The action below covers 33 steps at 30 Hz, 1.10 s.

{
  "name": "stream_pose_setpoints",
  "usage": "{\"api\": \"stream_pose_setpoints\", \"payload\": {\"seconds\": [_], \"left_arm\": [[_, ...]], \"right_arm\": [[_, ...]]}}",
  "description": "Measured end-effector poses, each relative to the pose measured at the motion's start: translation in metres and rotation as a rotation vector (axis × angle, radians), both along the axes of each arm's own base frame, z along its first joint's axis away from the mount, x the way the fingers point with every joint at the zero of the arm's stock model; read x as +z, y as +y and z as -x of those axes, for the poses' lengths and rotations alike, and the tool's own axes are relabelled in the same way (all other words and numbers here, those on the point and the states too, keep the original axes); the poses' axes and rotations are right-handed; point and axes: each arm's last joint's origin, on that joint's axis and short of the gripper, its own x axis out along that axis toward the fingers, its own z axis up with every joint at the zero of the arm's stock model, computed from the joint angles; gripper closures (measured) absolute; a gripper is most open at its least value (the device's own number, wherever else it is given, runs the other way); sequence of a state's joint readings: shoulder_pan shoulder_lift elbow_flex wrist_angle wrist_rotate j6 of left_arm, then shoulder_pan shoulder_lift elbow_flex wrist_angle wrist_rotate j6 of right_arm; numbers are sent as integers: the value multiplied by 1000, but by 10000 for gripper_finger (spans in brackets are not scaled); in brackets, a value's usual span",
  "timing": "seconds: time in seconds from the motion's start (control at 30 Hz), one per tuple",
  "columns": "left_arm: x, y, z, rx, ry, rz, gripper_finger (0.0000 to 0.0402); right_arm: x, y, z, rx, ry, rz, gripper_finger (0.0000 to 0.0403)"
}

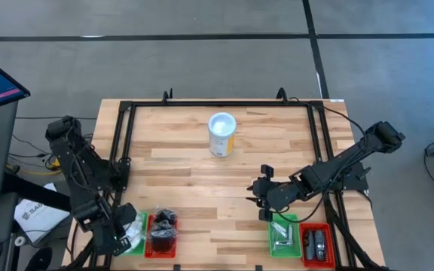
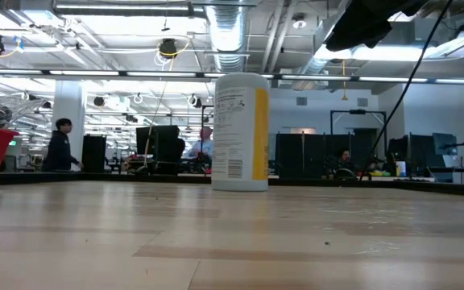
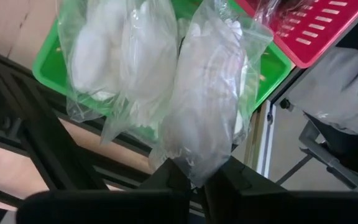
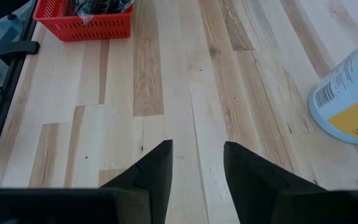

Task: Pick & Place Travel size toiletries
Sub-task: Put the cotton pack into the left green bin, then return to Home Position

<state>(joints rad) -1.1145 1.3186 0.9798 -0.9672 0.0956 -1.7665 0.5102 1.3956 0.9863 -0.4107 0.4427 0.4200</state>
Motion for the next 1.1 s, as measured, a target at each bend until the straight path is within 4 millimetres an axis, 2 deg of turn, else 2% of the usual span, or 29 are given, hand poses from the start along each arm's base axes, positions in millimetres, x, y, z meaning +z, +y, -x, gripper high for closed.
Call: {"api": "stream_pose_setpoints", "payload": {"seconds": [0.57,0.8,0.93,1.1], "left_arm": [[0,6,4,-21,19,-49,276],[10,12,7,-36,-31,-13,257],[21,21,8,-47,-156,-15,258],[38,39,7,-145,-490,-122,260]], "right_arm": [[0,0,0,0,0,0,266],[0,0,0,0,0,0,268],[0,0,0,1,0,3,266],[1,-2,0,-18,-18,51,269]]}}
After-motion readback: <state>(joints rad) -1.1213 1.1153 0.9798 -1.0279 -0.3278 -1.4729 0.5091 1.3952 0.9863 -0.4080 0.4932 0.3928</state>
